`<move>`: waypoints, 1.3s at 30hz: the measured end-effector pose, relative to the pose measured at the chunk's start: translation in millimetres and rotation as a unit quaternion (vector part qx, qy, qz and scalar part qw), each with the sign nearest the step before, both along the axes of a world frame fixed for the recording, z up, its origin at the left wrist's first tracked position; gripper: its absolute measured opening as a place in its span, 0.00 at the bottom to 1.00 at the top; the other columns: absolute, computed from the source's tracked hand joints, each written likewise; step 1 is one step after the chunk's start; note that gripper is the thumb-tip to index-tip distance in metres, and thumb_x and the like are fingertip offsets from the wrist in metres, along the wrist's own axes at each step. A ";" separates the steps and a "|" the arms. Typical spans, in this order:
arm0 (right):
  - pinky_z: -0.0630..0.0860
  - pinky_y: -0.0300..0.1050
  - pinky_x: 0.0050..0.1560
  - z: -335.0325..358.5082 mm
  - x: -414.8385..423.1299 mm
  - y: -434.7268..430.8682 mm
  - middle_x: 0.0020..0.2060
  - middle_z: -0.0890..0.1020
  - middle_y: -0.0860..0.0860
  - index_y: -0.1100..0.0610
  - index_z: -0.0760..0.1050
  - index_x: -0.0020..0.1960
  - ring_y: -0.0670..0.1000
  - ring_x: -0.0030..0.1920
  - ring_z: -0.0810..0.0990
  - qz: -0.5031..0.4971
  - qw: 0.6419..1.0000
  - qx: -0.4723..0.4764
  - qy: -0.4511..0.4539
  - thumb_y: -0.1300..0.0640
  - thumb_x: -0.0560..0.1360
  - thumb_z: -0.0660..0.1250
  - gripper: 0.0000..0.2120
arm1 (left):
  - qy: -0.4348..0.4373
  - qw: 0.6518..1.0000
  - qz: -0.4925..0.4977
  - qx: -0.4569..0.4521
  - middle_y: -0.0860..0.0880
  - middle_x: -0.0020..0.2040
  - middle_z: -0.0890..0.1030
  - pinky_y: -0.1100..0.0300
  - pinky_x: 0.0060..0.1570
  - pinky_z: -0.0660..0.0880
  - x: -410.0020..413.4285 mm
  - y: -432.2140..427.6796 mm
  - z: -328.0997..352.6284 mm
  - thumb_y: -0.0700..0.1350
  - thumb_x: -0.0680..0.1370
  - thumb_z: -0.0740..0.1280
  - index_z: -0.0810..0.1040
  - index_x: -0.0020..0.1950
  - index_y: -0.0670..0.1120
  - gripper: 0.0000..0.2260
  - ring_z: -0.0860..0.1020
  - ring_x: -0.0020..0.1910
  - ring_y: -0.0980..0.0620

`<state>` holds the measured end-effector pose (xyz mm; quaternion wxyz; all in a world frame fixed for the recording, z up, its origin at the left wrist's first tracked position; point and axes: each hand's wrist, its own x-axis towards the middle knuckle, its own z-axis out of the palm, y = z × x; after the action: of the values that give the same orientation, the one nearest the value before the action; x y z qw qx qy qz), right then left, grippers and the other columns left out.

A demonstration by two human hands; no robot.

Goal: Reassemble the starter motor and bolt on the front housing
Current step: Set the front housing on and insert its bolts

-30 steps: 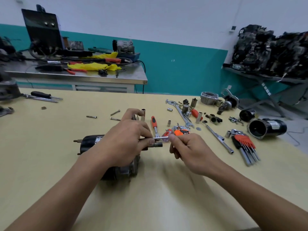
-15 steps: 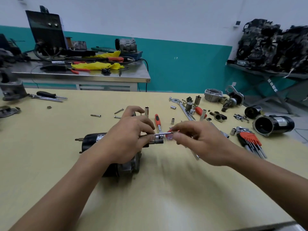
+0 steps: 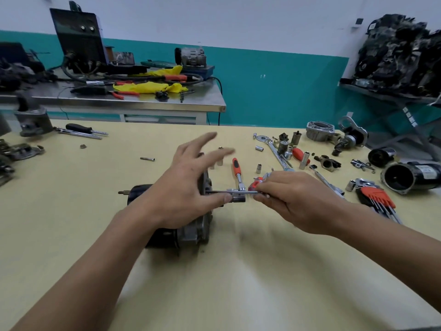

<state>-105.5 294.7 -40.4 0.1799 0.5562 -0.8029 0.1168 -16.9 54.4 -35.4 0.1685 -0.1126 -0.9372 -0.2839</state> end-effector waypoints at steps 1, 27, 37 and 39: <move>0.77 0.54 0.37 0.7 0.6 0.3 0.38 0.82 0.53 0.61 0.81 0.52 0.55 0.38 0.78 0.000 1.000 0.014 0.005 0.51 0.82 0.57 0.18 | -0.017 1.000 0.021 -0.002 0.63 0.80 0.51 0.56 0.73 0.54 4.1 -8.7 -0.6 0.65 0.68 0.74 0.56 0.79 0.63 0.44 0.49 0.77 0.61; 0.57 0.42 0.31 17.6 4.3 -47.6 0.25 0.67 0.50 0.57 0.70 0.35 0.53 0.27 0.64 0.073 0.994 0.075 -0.004 0.48 0.81 0.59 0.20 | -0.016 0.978 0.204 -0.043 0.62 0.45 0.71 0.55 0.51 0.61 31.3 -6.1 -30.0 0.70 0.55 0.60 0.69 0.50 0.56 0.29 0.68 0.47 0.53; 0.62 0.39 0.25 38.9 18.8 -49.8 0.23 0.66 0.48 0.57 0.72 0.32 0.46 0.25 0.62 -0.025 0.967 0.090 -0.237 0.44 0.79 0.62 0.22 | 0.016 0.978 0.207 -0.006 0.63 0.42 0.70 0.56 0.46 0.60 31.4 -5.4 -30.9 0.68 0.55 0.62 0.72 0.50 0.57 0.28 0.65 0.44 0.57; 0.59 0.39 0.25 38.7 20.3 -51.7 0.25 0.66 0.51 0.58 0.74 0.32 0.48 0.26 0.62 -0.052 0.938 0.072 -0.336 0.46 0.80 0.63 0.22 | 0.020 0.978 0.208 -0.009 0.63 0.42 0.70 0.56 0.46 0.60 31.2 -5.0 -30.6 0.68 0.55 0.62 0.72 0.50 0.56 0.28 0.63 0.43 0.57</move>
<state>-85.1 243.0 -1.8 -0.1347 0.4531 -0.8509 0.2292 14.3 49.5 -66.0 0.2413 0.0783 -0.9390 -0.2320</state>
